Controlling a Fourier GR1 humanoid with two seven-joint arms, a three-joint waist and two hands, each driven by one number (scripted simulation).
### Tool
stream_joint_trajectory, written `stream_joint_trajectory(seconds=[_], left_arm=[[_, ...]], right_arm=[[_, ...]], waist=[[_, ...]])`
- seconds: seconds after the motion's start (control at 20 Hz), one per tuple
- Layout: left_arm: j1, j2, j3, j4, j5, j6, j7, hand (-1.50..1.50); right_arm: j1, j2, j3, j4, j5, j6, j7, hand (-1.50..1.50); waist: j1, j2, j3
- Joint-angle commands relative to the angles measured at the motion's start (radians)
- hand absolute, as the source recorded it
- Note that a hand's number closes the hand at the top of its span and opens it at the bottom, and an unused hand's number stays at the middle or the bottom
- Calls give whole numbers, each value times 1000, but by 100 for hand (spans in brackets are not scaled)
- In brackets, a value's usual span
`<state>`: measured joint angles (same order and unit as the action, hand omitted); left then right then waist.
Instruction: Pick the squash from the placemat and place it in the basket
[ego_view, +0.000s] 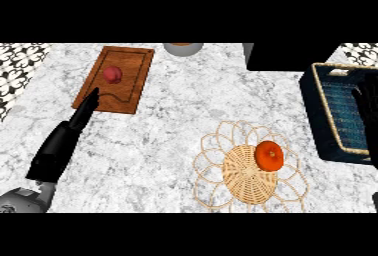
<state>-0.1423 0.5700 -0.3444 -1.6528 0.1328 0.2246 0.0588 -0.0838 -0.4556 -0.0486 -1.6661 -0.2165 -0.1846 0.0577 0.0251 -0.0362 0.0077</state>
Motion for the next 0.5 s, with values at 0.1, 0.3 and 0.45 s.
stream_joint_trajectory(seconds=[0.1,0.3,0.45], left_arm=[[-51,20,54,-10,-14,9,-17,0],[-42,11,73,-2,7,20,-18,0],[-68,6,90,45,18,-4,-53,0]], right_arm=[[-86,46,223,-41,-96,281,-38,150],[-24,343,88,-45,-338,74,-106,150],[-38,299,596,-99,-261,484,-10,150]], waist=[[29,41,-6],[-33,44,35],[22,42,-9]])
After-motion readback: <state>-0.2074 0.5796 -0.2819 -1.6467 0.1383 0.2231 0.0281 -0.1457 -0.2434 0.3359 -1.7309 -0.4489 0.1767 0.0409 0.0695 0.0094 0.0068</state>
